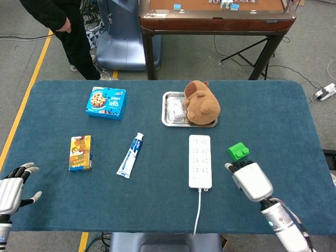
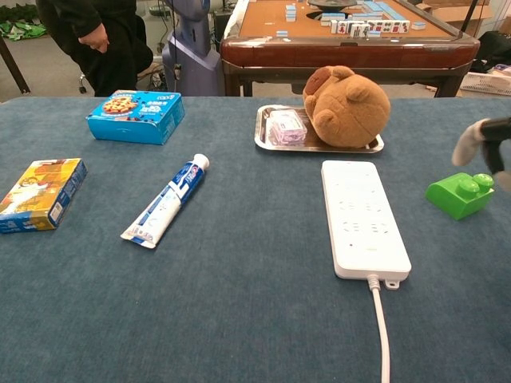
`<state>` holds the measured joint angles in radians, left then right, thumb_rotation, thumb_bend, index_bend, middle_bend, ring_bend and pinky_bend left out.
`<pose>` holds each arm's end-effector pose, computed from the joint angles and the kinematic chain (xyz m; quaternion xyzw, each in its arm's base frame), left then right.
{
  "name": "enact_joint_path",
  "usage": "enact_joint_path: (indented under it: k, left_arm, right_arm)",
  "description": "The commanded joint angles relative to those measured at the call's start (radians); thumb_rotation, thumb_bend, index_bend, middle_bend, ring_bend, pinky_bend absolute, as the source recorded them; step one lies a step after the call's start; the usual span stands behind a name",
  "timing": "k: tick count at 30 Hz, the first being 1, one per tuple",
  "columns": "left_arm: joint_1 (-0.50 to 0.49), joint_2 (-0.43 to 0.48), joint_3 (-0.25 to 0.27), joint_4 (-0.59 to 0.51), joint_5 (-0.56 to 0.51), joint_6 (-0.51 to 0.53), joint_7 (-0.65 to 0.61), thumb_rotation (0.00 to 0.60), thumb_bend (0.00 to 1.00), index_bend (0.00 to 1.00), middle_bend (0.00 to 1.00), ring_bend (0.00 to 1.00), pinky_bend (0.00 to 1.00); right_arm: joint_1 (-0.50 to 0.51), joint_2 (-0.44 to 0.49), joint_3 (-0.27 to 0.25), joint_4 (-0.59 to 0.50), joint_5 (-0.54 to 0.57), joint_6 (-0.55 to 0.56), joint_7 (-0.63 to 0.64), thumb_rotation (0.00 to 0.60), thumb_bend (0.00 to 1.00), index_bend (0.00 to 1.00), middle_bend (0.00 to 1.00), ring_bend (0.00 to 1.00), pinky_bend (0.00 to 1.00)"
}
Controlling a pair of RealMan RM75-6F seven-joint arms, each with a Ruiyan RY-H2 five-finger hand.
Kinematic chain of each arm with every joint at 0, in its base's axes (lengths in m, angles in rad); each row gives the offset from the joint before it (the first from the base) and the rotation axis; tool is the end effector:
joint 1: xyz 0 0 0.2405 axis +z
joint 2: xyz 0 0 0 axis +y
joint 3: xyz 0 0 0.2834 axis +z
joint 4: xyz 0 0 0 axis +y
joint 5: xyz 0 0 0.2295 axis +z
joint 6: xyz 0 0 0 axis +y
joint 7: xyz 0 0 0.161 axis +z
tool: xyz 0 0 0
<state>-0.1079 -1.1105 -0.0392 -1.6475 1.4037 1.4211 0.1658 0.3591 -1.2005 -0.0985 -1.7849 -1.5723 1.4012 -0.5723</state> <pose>-0.3504 0.2058 0.1469 -0.6121 -0.3828 -0.3159 0.6156 -0.2425 -0.2334 0.0761 0.7641 -0.2109 0.3273 0.5144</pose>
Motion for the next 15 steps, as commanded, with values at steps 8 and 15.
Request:
enact_joint_path:
  k: [8,15]
  left_arm:
    - [-0.004,-0.011,0.011,0.014,0.040,0.002,-0.028,0.600,0.20,0.35,0.23,0.25,0.47]
    - [-0.013,-0.008,0.018,0.008,0.049,-0.018,-0.040,0.600,0.20,0.35,0.23,0.25,0.47]
  right_arm:
    - [-0.188,0.002,0.041,0.224,0.002,0.241,0.343,0.600,0.37,0.35,0.36,0.34,0.33]
    - [-0.211,0.034,0.070,0.242,0.009,0.248,0.450,0.600,0.37,0.35,0.35,0.32,0.33]
